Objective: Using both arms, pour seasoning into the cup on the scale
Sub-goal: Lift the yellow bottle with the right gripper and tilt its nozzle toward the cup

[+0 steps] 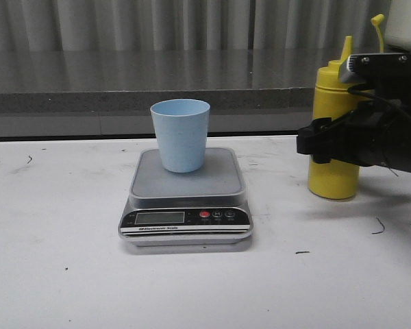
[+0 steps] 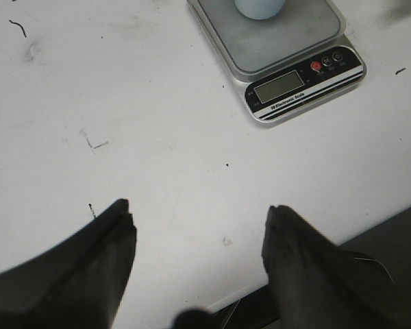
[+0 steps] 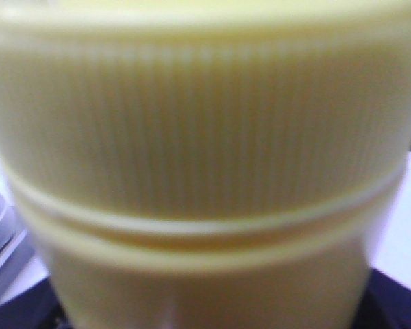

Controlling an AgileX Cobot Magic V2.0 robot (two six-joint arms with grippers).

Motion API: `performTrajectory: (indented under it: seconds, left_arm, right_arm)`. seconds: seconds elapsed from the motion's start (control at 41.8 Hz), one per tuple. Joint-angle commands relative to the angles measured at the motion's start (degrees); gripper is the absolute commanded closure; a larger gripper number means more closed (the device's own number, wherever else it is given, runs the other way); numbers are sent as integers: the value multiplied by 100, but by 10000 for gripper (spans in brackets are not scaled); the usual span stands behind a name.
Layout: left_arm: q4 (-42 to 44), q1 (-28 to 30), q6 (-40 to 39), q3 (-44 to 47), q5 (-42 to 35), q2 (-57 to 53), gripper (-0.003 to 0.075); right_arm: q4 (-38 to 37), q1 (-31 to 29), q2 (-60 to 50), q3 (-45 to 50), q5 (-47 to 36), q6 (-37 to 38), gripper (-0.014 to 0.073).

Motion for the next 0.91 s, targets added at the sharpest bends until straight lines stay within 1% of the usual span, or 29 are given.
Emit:
performTrajectory:
  seconds: [0.0,0.072,0.143,0.287,0.382,0.502,0.645,0.789,0.884]
  left_arm:
    - [22,-36,-21,-136,-322,-4,313]
    - [22,-36,-21,-136,-322,-4,313]
    - [22,-36,-21,-136,-322,-4,313]
    - [22,-36,-21,-136,-322,-4,313]
    - [22,-36,-21,-136,-322,-4,313]
    - [22,-36,-21,-136,-322,-4,313]
    - [22,-36,-21,-136,-322,-4,313]
    - [22,-36,-21,-136,-322,-4,313]
    - [22,-36,-21,-136,-322,-4,313]
  right_arm:
    - [-490,-3,-755,-108,6,-285,216]
    - [-707,-3,-1096,-108,679,-524,216]
    - [-772,8,-1411,-115,1250,-788,216]
    - [-851,95,-1917,-126,2072,-1532,216]
    - [-851,254,-2132,-256,2653,-1784,216]
    - [-864,557,-2205,-739,3548,-2003,216]
    - [-884,962,-2205,-1422,4558,-2492,224]
    - [-916,1157,-2205,-2010,5285,-2936,237]
    - [-1014,1218,-2205,-2372,5606,-3189,237]
